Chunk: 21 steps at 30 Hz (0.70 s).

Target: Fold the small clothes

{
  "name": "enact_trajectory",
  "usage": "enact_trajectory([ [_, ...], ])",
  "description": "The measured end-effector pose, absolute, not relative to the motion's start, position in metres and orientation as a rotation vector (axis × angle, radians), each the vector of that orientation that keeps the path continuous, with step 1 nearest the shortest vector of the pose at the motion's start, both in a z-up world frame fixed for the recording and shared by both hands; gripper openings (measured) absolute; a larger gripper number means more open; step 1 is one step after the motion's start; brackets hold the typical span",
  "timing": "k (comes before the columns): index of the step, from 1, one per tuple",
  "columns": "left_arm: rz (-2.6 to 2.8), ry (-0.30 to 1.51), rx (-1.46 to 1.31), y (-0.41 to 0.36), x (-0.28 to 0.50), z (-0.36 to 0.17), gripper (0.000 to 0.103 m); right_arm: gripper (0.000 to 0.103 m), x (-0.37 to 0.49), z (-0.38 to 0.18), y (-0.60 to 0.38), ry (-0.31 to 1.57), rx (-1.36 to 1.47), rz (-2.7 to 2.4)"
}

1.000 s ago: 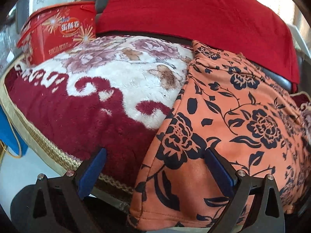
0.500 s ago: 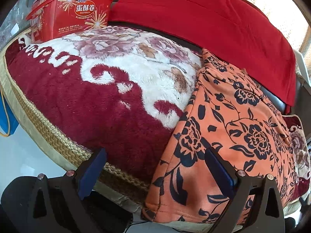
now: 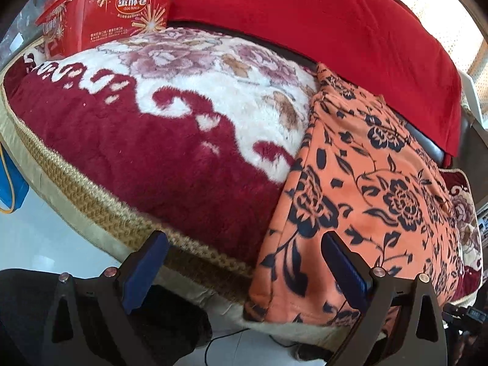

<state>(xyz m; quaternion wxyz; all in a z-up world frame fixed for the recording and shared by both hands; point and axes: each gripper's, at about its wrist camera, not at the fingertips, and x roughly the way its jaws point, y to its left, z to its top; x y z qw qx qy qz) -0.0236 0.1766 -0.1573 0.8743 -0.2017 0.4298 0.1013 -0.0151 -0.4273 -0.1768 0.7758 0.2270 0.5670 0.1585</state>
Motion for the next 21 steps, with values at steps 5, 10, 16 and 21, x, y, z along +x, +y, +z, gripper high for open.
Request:
enact_trajectory([
  [5, 0.177, 0.932, -0.376, 0.166, -0.023, -0.162, 0.1, 0.069, -0.008, -0.187, -0.419, 1.257, 0.468, 0.31],
  [10, 0.111, 0.964, -0.314, 0.154, -0.019, -0.164, 0.04, 0.012, -0.012, -0.186, -0.403, 1.261, 0.388, 0.31],
  [16, 0.056, 0.903, -0.376, 0.159, -0.028, -0.15, 0.007, 0.01, -0.024, -0.175, -0.42, 1.185, 0.629, 0.379],
  [21, 0.066, 0.912, -0.38, 0.159, -0.027, -0.152, 0.008, 0.027, -0.021, -0.179, -0.419, 1.209, 0.615, 0.369],
])
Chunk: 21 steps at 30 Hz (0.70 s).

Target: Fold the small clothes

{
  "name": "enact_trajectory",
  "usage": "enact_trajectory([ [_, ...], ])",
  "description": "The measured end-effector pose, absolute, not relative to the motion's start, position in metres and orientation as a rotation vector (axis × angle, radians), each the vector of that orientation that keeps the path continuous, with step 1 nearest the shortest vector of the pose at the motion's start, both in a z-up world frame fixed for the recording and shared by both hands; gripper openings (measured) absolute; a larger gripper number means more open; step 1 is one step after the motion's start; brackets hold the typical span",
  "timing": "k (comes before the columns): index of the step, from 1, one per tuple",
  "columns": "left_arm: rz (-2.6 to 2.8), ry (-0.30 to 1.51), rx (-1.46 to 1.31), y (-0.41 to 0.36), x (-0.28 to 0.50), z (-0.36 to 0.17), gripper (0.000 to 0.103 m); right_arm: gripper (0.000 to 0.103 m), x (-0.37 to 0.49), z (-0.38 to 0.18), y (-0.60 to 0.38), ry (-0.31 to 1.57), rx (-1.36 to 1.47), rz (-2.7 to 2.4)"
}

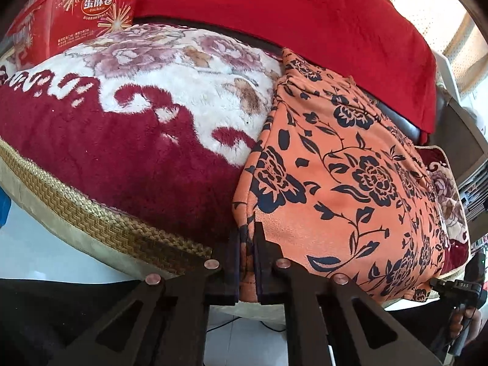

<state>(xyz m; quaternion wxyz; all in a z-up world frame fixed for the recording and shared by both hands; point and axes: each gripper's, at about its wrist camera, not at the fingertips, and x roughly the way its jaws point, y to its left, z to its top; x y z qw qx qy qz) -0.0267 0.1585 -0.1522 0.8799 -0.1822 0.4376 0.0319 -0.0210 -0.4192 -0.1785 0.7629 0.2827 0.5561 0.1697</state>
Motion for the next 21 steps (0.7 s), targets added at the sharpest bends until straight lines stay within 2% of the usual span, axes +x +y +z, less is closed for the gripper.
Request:
enact_trajectory([
  [1, 0.069, 0.914, -0.37, 0.157, -0.027, -0.152, 0.008, 0.036, -0.019, -0.182, -0.417, 1.228, 0.603, 0.368],
  [2, 0.075, 0.915, -0.36, 0.155, -0.026, -0.153, 0.008, 0.059, -0.017, -0.185, -0.413, 1.241, 0.589, 0.381],
  [3, 0.081, 0.919, -0.35, 0.154, -0.025, -0.154, 0.009, 0.074, -0.015, -0.185, -0.408, 1.244, 0.573, 0.396],
  [11, 0.096, 0.934, -0.391, 0.161, -0.02, -0.158, 0.02, 0.074, -0.016, -0.176, -0.404, 1.245, 0.385, 0.21],
  [14, 0.094, 0.94, -0.395, 0.156, -0.016, -0.159, 0.034, 0.074, -0.01, -0.187, -0.396, 1.305, 0.38, 0.254],
  [15, 0.084, 0.94, -0.391, 0.153, -0.014, -0.158, 0.043, 0.074, -0.008, -0.189, -0.393, 1.309, 0.393, 0.272],
  [16, 0.076, 0.939, -0.383, 0.15, -0.014, -0.158, 0.049, 0.072, -0.005, -0.192, -0.39, 1.315, 0.403, 0.291],
  [17, 0.072, 0.936, -0.368, 0.147, -0.013, -0.157, 0.051, 0.054, -0.002, -0.195, -0.385, 1.325, 0.403, 0.31],
  [18, 0.073, 0.937, -0.347, 0.144, -0.013, -0.157, 0.05, 0.02, -0.001, -0.2, -0.382, 1.343, 0.396, 0.322],
  [19, 0.075, 0.938, -0.323, 0.142, -0.013, -0.156, 0.042, 0.014, 0.001, -0.203, -0.379, 1.356, 0.391, 0.333],
  [20, 0.077, 0.936, -0.302, 0.14, -0.014, -0.155, 0.027, 0.012, 0.001, -0.199, -0.377, 1.344, 0.384, 0.351],
  [21, 0.078, 0.938, -0.286, 0.14, -0.015, -0.153, 0.006, 0.011, -0.001, -0.193, -0.376, 1.327, 0.396, 0.368],
])
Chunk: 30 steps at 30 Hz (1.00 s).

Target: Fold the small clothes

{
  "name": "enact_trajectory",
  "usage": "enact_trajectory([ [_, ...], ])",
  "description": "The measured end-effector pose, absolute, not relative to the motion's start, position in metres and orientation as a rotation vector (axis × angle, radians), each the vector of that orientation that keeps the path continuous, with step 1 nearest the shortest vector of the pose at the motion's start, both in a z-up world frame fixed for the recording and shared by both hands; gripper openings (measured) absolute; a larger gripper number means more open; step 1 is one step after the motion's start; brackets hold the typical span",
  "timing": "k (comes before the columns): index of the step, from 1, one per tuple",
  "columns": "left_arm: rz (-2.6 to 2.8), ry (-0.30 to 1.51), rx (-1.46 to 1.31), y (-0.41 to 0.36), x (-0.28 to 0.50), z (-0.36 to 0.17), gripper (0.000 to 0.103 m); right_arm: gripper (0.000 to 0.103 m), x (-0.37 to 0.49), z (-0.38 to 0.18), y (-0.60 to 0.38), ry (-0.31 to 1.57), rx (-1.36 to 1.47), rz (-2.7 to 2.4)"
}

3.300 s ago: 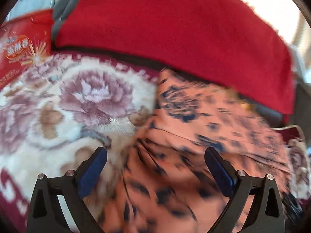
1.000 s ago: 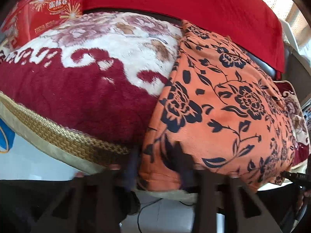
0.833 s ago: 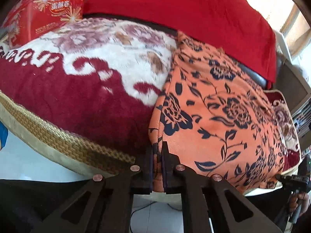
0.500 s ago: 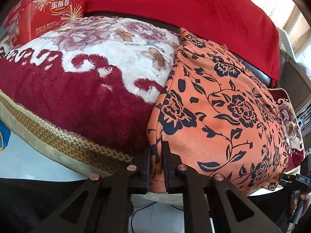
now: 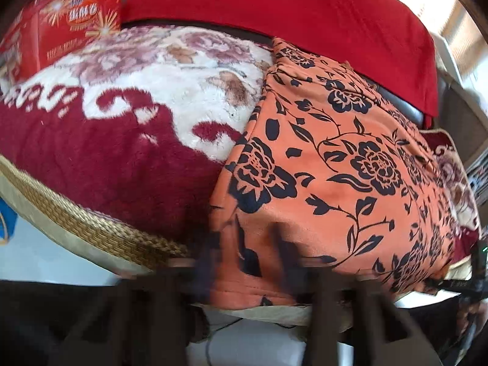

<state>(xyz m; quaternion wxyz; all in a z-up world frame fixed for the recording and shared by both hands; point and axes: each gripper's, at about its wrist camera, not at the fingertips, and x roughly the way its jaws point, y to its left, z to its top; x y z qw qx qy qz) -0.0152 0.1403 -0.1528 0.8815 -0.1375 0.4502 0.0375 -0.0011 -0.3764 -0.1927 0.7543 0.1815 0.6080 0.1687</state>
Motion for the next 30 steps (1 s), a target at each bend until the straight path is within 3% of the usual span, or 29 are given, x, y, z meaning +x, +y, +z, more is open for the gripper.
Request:
enact_trajectory([
  [10, -0.019, 0.774, -0.413, 0.148, -0.031, -0.111, 0.005, 0.011, -0.027, -0.121, -0.405, 1.08, 0.67, 0.5],
  [15, 0.013, 0.88, -0.396, 0.148, -0.021, -0.131, 0.005, 0.011, -0.02, -0.156, -0.406, 1.147, 0.743, 0.517],
  [21, -0.02, 0.749, -0.335, 0.144, -0.029, -0.083, 0.005, 0.011, -0.022, -0.11, -0.408, 0.999, 0.737, 0.612],
  [25, 0.012, 0.91, -0.34, 0.147, -0.006, -0.125, 0.005, 0.011, -0.007, -0.149, -0.407, 1.105, 0.77, 0.566],
  [30, -0.007, 0.906, -0.311, 0.145, -0.004, -0.119, 0.005, 0.011, -0.005, -0.153, -0.406, 1.104, 0.793, 0.582],
])
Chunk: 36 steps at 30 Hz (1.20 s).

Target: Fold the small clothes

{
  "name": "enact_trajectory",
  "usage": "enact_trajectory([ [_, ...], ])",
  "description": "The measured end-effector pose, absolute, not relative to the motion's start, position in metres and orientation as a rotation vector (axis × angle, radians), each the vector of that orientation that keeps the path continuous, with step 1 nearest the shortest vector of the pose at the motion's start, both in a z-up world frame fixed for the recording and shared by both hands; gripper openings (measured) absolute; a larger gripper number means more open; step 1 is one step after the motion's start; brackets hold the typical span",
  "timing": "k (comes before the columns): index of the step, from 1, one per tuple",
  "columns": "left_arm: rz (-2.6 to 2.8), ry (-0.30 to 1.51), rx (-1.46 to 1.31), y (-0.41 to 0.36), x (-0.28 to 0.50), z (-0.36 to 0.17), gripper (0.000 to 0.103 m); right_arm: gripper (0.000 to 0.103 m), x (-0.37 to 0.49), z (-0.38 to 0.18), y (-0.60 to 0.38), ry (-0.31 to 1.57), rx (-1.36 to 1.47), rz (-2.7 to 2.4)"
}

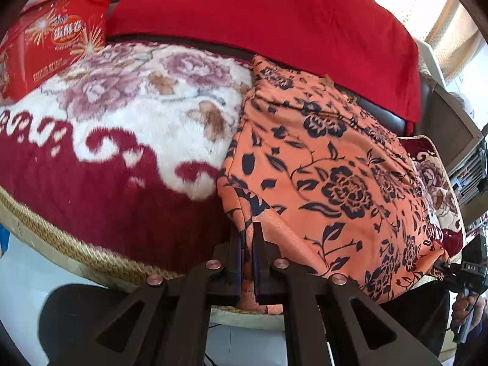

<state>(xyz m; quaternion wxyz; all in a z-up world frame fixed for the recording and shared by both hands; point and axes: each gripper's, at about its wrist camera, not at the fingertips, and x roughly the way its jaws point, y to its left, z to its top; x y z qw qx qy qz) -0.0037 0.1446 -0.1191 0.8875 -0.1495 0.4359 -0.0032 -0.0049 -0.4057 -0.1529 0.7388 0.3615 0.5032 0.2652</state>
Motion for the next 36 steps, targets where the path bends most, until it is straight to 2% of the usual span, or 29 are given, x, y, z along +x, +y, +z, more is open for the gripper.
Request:
enact_trajectory([
  [4, -0.039, 0.998, -0.332, 0.145, 0.019, -0.126, 0.005, 0.011, 0.012, -0.152, -0.404, 1.145, 0.784, 0.586],
  [6, -0.083, 0.99, -0.321, 0.143, 0.035, -0.109, 0.005, 0.011, 0.03, -0.136, -0.405, 1.132, 0.776, 0.607],
  [12, -0.206, 0.673, -0.292, 0.145, 0.132, 0.007, 0.006, 0.008, 0.143, -0.017, -0.428, 0.762, 0.786, 0.66],
  [15, -0.154, 0.655, -0.299, 0.146, 0.215, 0.005, 0.01, 0.013, 0.217, -0.012, -0.449, 0.666, 0.853, 0.525],
  [16, -0.105, 0.687, -0.281, 0.145, 0.246, -0.014, 0.017, 0.032, 0.236, -0.02, -0.449, 0.665, 0.828, 0.499],
  [17, -0.045, 0.727, -0.26, 0.144, 0.269, -0.036, 0.025, 0.076, 0.26, -0.04, -0.449, 0.699, 0.807, 0.441],
  [18, 0.003, 0.785, -0.235, 0.143, 0.288, -0.059, 0.049, 0.094, 0.272, -0.063, -0.451, 0.75, 0.816, 0.345],
  [19, 0.045, 0.869, -0.2, 0.145, 0.303, -0.087, 0.053, 0.094, 0.274, -0.077, -0.453, 0.776, 0.829, 0.293],
  [21, 0.113, 0.929, -0.245, 0.16, 0.292, -0.114, 0.052, 0.094, 0.256, -0.105, -0.456, 0.795, 0.901, 0.281],
  [23, 0.115, 0.871, -0.331, 0.178, 0.261, -0.117, 0.055, 0.094, 0.216, -0.111, -0.455, 0.77, 0.873, 0.295],
  [25, 0.168, 0.816, -0.341, 0.191, 0.225, -0.113, 0.064, 0.094, 0.176, -0.111, -0.452, 0.753, 0.83, 0.296],
  [28, 0.184, 0.746, -0.409, 0.196, 0.171, -0.11, 0.07, 0.094, 0.128, -0.117, -0.428, 0.784, 0.813, 0.338],
  [30, 0.112, 0.758, -0.473, 0.185, 0.155, -0.116, 0.07, 0.094, 0.124, -0.118, -0.402, 0.797, 0.827, 0.365],
  [35, -0.026, 0.804, -0.517, 0.127, 0.174, -0.14, 0.079, 0.094, 0.157, -0.125, -0.358, 0.809, 0.854, 0.328],
  [36, -0.003, 0.806, -0.511, 0.12, 0.18, -0.142, 0.086, 0.094, 0.166, -0.125, -0.353, 0.8, 0.853, 0.299],
])
